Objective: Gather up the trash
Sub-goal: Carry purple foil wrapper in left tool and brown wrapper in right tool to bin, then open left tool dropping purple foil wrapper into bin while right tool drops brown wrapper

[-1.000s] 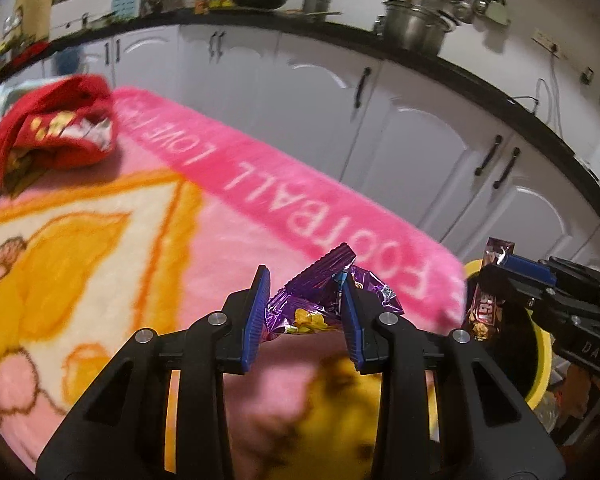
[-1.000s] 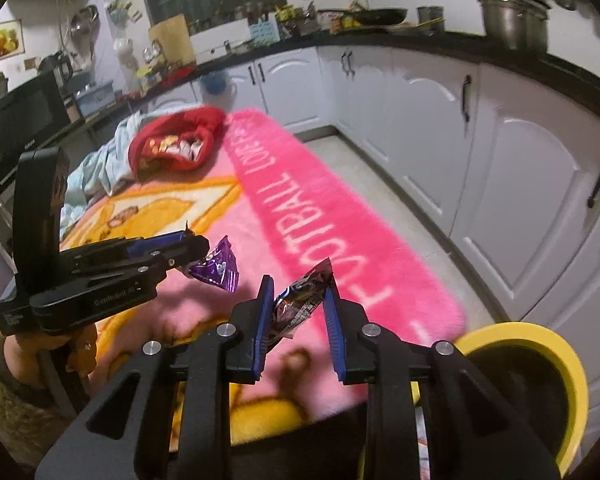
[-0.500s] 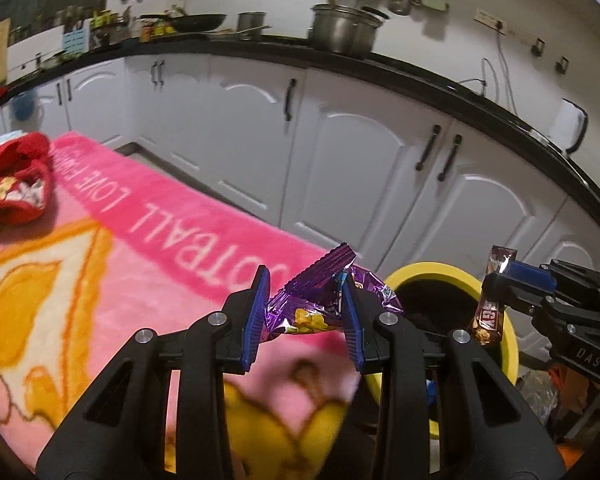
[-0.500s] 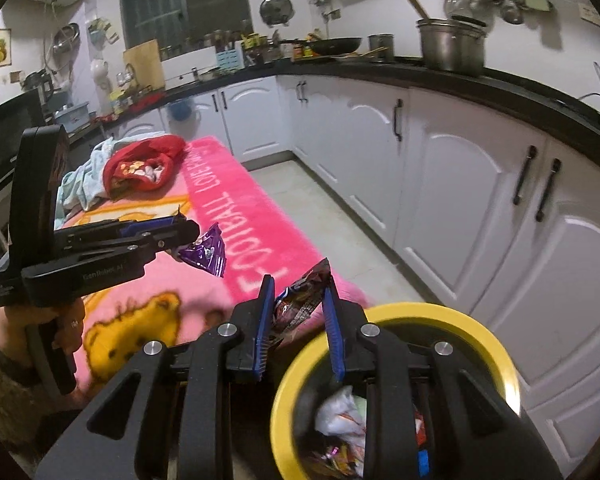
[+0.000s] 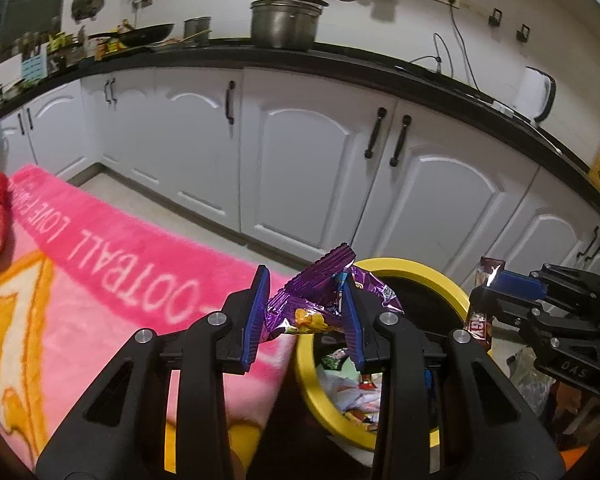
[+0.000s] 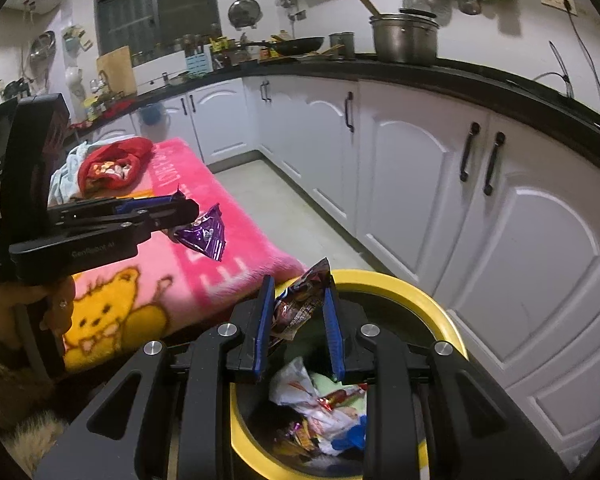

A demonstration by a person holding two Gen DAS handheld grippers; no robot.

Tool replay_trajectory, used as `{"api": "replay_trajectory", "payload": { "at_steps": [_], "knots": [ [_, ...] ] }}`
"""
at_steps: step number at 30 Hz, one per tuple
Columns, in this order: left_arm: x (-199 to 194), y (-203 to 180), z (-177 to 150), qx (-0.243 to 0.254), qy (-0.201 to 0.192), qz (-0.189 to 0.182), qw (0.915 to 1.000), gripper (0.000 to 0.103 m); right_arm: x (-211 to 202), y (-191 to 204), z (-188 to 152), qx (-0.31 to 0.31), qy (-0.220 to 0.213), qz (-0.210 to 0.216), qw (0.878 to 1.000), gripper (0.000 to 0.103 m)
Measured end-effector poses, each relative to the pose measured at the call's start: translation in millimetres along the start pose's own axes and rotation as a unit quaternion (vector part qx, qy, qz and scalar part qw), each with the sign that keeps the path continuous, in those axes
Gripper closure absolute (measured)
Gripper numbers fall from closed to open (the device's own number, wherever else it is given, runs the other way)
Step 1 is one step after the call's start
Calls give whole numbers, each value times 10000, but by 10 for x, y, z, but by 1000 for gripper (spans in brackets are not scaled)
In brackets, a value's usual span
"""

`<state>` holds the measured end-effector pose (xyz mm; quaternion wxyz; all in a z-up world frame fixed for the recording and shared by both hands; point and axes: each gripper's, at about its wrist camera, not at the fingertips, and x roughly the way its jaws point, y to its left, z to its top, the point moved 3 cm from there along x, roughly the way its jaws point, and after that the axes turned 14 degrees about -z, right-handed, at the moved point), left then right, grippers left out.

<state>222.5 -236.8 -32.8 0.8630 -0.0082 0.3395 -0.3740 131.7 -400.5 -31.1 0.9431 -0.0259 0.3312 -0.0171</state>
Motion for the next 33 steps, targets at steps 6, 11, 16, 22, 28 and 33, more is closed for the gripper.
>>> {"api": "replay_trajectory", "payload": {
  "at_steps": [6, 11, 16, 22, 28, 33],
  "knots": [
    [128, -146, -16, 113, 82, -93, 9999, 76, -32, -160, -117, 102, 39, -111, 9999, 80],
    [256, -280, -44, 190, 181, -218, 9994, 76, -30, -258, -214, 158, 96, -189, 9996, 80],
    [413, -417, -92, 259, 318, -336, 9986, 76, -33, -311, -338, 105, 115, -284, 9995, 80],
    [586, -559, -155, 373, 506, -450, 9970, 75, 46, -342, -510, 176, 270, -276, 9991, 80],
    [719, -577, -210, 330, 676, -510, 9959, 73, 156, -373, -613, 283, 420, -245, 9984, 79],
    [803, -587, -240, 306, 775, -515, 9952, 72, 257, -372, -668, 328, 504, -229, 9979, 78]
  ]
}}
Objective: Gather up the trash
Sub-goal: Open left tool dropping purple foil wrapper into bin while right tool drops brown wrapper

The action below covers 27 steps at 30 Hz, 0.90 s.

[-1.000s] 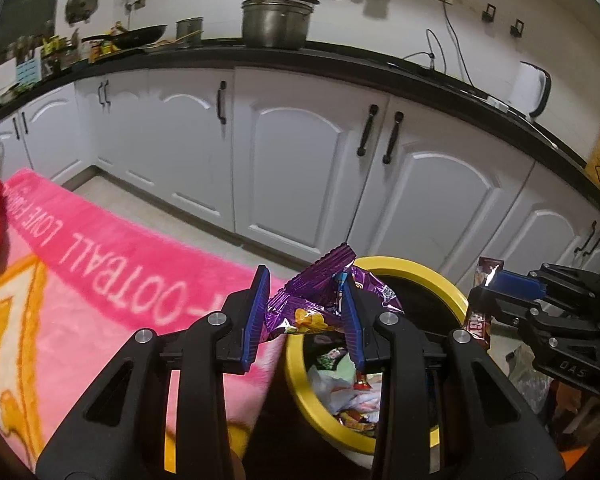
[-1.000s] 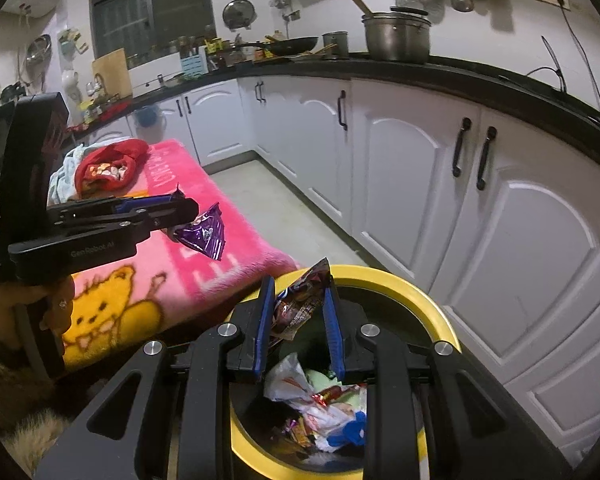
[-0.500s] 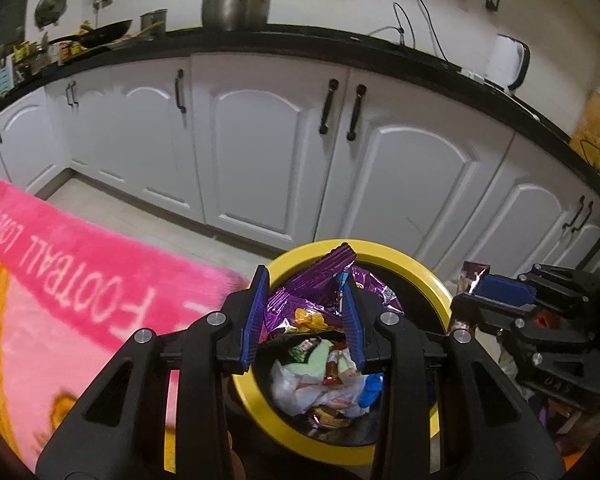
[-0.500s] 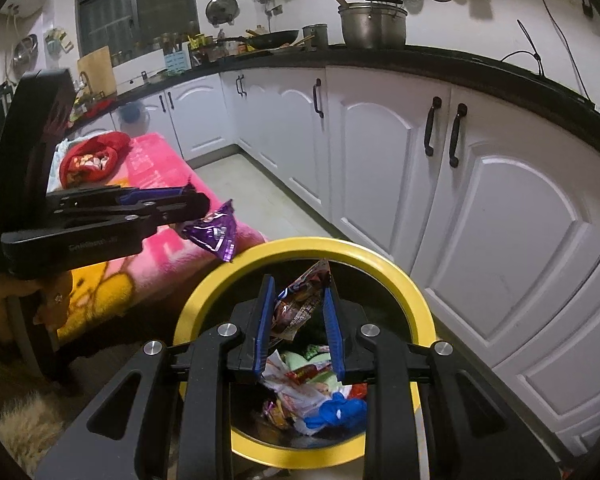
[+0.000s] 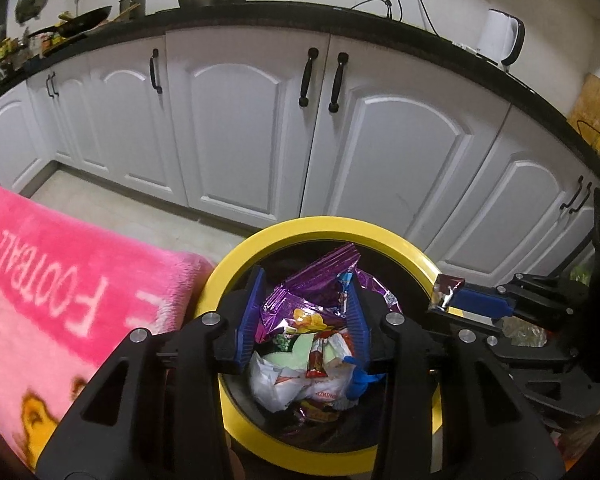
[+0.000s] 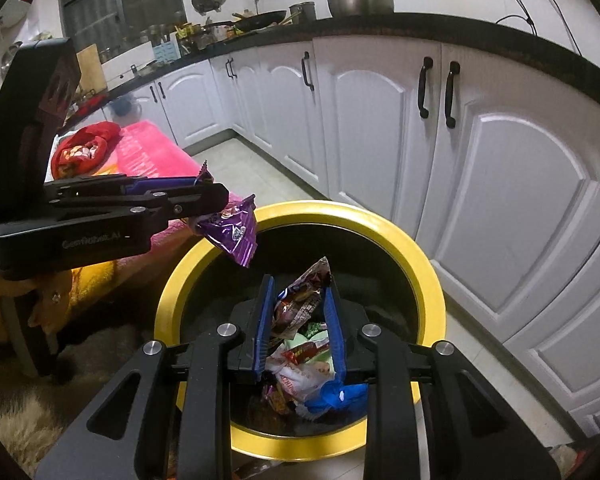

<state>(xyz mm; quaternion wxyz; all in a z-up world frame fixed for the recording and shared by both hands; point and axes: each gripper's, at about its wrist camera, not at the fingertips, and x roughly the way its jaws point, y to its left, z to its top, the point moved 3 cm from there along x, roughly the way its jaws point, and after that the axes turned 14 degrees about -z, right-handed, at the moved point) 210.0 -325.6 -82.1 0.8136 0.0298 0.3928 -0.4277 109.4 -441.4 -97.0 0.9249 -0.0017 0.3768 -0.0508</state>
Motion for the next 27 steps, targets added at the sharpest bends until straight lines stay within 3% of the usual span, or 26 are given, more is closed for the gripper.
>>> {"api": "replay_trajectory", "payload": {
  "at_steps": [9, 12, 17, 27],
  "knots": [
    [99, 26, -24, -71, 136, -6, 9999, 67, 127, -18, -48, 76, 149, 19, 9999, 76],
    [97, 36, -43, -82, 157, 23, 9998, 55, 138, -50, -55, 124, 176, -1, 9998, 72],
    [62, 66, -44, -123, 156, 69, 9998, 46, 83, -100, -47, 195, 122, -56, 9997, 62],
    [-256, 175, -39, -261, -25, 264, 9993, 16, -171, -141, 92, 205, -154, -297, 9992, 43]
  ]
}}
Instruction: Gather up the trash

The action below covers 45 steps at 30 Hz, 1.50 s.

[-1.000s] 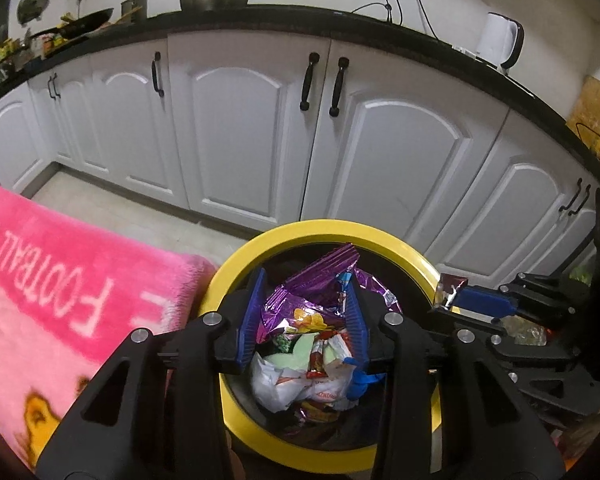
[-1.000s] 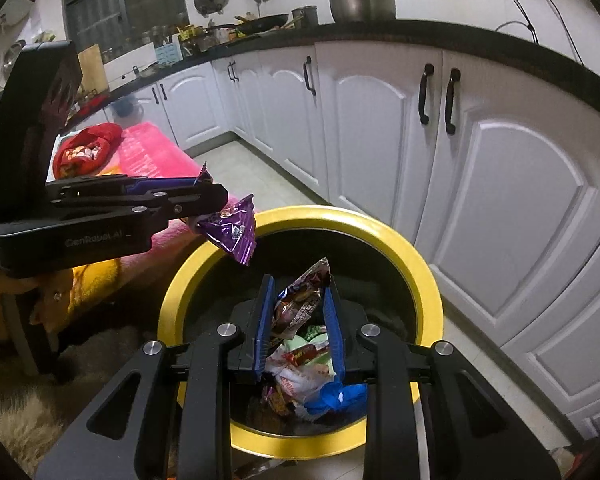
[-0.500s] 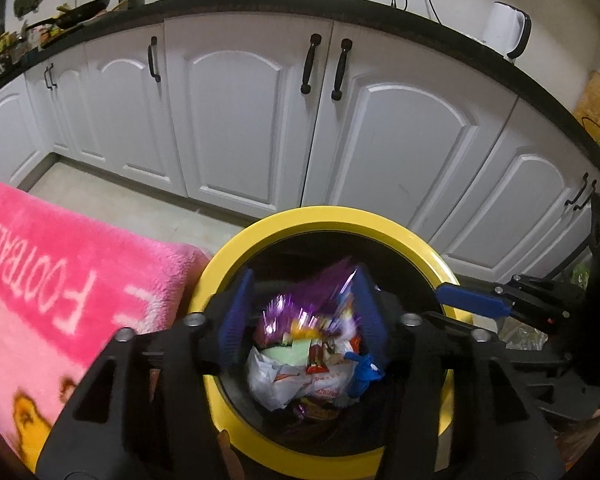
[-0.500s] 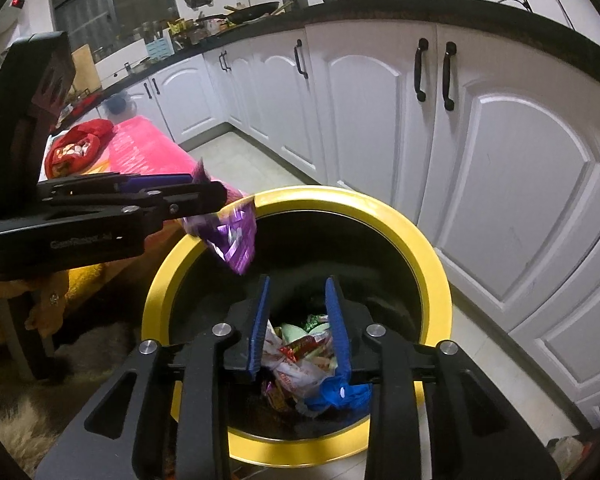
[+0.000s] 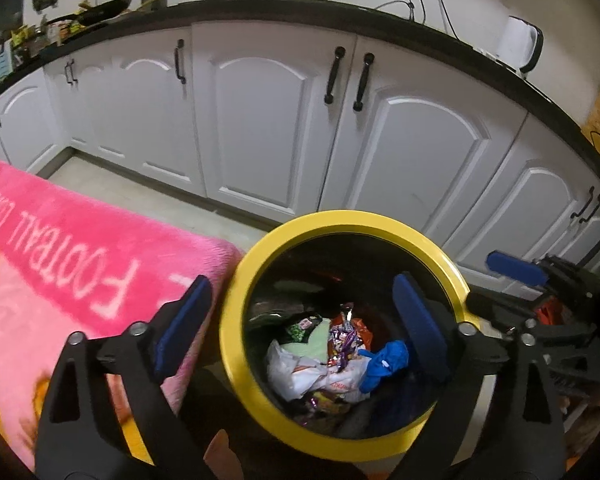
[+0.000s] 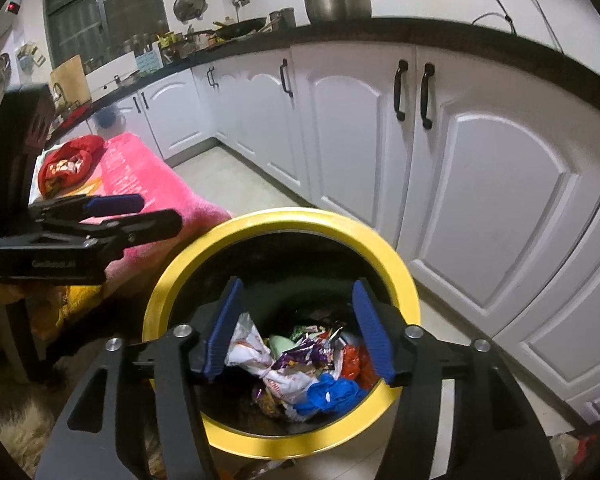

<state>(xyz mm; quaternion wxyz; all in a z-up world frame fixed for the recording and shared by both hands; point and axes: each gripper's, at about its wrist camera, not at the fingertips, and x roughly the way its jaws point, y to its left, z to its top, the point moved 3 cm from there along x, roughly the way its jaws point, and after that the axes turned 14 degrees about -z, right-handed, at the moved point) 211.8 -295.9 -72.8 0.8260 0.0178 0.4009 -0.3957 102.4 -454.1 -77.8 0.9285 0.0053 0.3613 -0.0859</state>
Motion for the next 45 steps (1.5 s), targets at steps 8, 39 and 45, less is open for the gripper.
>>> {"api": "replay_trajectory", "payload": {
  "at_steps": [8, 39, 45],
  "knots": [
    [-437, 144, 20, -74, -245, 254, 9993, 11, -427, 177, 305, -38, -373, -20, 9993, 26],
    [-2025, 420, -857, -349, -1640, 1239, 9780, 11, -1310, 1309, -130, 89, -1886, -663, 9798, 6],
    [-2077, 435, -1138, -460, -1757, 1382, 9736, 11, -1285, 1326, -303, 163, -1960, -782, 9774, 6]
  ]
}}
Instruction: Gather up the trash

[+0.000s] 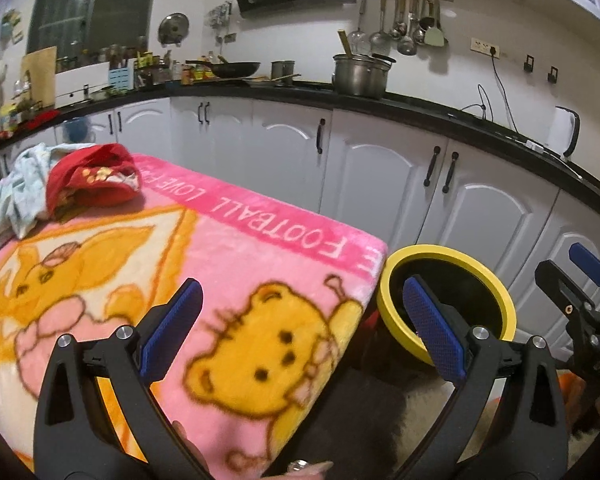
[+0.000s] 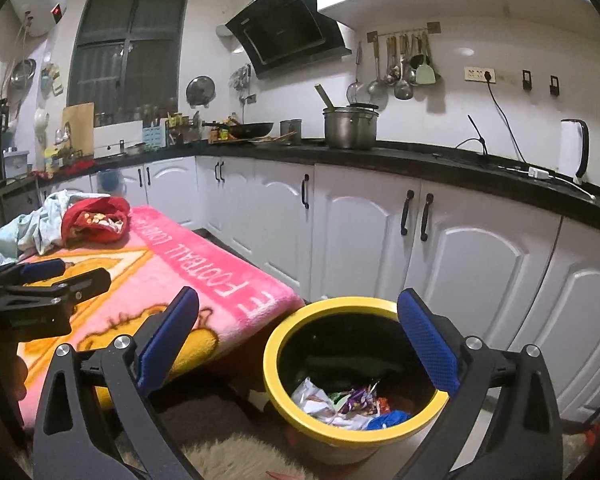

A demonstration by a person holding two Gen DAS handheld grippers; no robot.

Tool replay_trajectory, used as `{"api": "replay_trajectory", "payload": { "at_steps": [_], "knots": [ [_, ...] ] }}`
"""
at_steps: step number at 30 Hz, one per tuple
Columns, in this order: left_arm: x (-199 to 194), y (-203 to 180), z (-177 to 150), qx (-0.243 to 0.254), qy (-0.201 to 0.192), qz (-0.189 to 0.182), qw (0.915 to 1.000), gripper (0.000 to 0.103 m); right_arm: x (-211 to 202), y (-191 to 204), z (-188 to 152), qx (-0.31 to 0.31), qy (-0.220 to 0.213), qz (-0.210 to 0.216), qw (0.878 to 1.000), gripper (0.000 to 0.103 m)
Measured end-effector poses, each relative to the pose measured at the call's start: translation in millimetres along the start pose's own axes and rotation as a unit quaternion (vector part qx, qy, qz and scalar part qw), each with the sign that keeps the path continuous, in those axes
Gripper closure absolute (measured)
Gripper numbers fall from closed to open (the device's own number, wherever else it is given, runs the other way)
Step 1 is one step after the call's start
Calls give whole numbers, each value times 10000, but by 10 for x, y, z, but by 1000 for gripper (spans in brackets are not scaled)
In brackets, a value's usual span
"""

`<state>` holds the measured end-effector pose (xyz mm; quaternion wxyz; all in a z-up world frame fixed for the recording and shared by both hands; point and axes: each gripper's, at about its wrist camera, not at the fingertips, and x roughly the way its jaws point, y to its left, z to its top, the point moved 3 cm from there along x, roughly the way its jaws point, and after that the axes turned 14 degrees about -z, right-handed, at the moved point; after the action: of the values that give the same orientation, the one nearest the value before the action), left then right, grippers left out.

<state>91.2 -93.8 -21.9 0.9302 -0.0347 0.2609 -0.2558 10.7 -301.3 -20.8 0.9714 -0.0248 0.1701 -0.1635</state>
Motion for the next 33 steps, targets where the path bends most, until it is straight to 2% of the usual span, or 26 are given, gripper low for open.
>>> {"api": "replay_trajectory", "payload": {
  "at_steps": [9, 33],
  "knots": [
    [-102, 1, -251, -93, -180, 19, 9998, 11, -7, 90, -246, -70, 169, -35, 9998, 6],
    [-179, -43, -222, -33, -369, 79, 9993, 11, -39, 128, -280, -144, 121, 3, 9998, 6]
  ]
}}
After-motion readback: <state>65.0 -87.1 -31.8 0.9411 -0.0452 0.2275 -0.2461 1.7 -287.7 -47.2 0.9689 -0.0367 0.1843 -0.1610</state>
